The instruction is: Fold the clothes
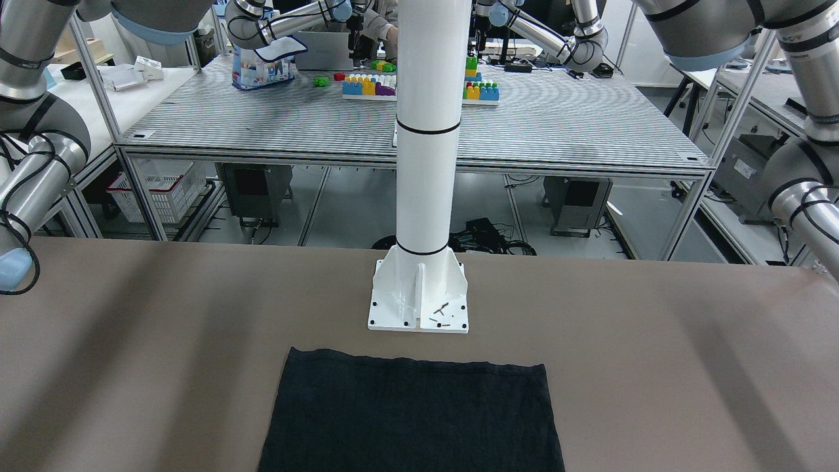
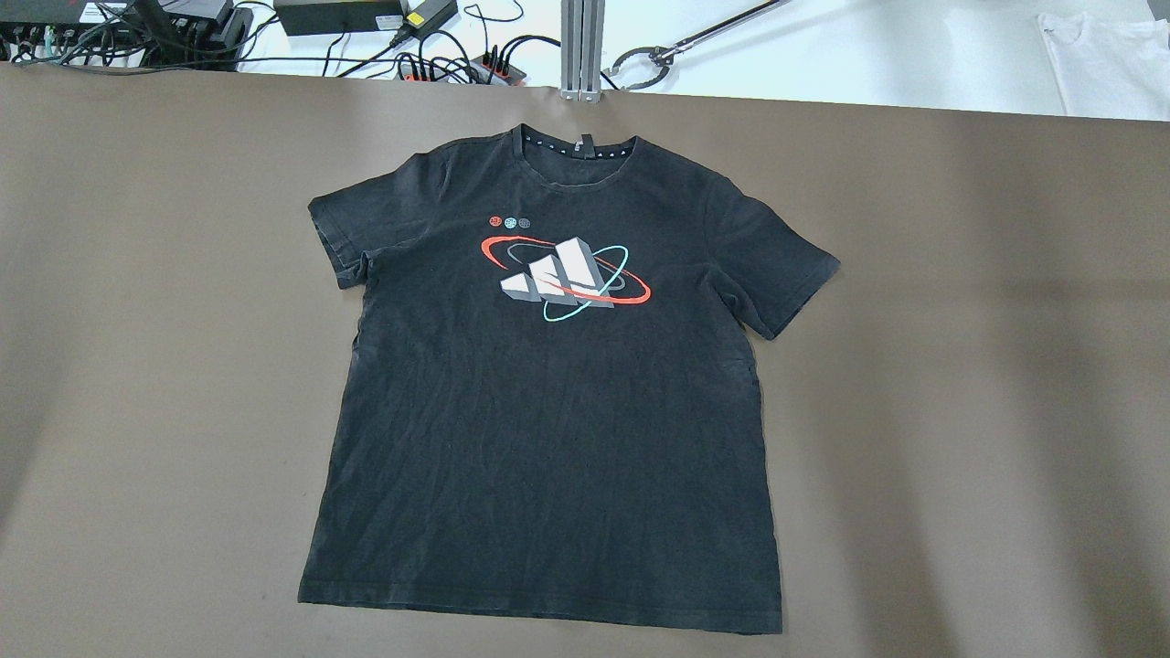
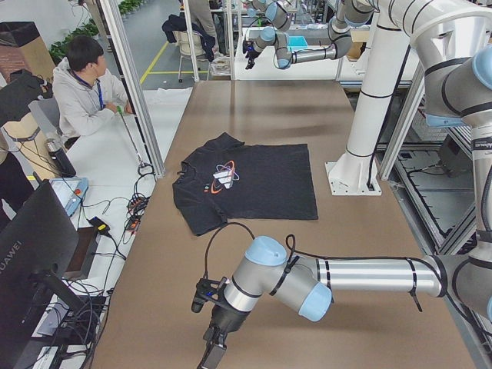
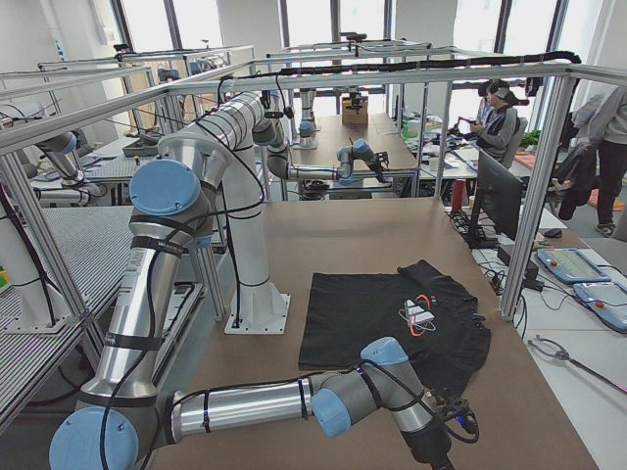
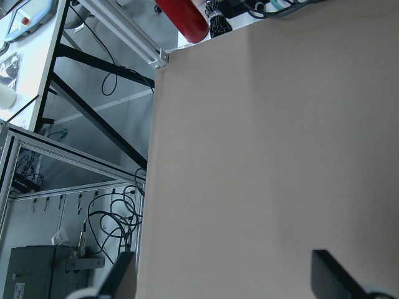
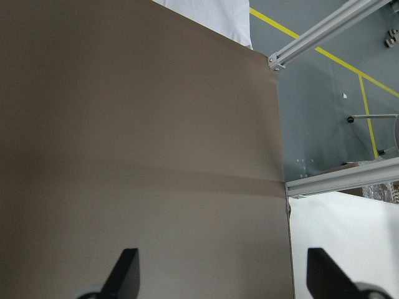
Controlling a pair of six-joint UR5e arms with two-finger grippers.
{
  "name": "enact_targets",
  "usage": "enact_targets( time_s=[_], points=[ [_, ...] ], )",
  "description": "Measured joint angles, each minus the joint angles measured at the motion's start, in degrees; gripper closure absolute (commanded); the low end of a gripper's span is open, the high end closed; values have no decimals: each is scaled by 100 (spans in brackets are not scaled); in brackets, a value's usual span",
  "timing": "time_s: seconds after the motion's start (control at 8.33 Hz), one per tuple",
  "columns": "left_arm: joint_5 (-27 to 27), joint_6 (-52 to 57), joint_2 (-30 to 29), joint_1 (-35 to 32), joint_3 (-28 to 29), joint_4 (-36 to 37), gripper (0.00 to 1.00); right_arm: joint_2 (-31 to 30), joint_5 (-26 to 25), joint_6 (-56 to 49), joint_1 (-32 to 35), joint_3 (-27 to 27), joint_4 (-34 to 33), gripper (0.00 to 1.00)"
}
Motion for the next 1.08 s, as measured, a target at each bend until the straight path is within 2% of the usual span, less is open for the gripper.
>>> enact_targets(
  time_s=[0.36,0.72,1.08],
  points=[
    [-13,42,-93,5,95,-8,0,-14,26,22,-64,-27,2,6],
    [-398,133,-114,33,101,-194,0,-23,52,20,-192,-35,69,6],
    [-451,725,-324,510,162,-240,0,126,60,53,-488,-61,72,5]
  ],
)
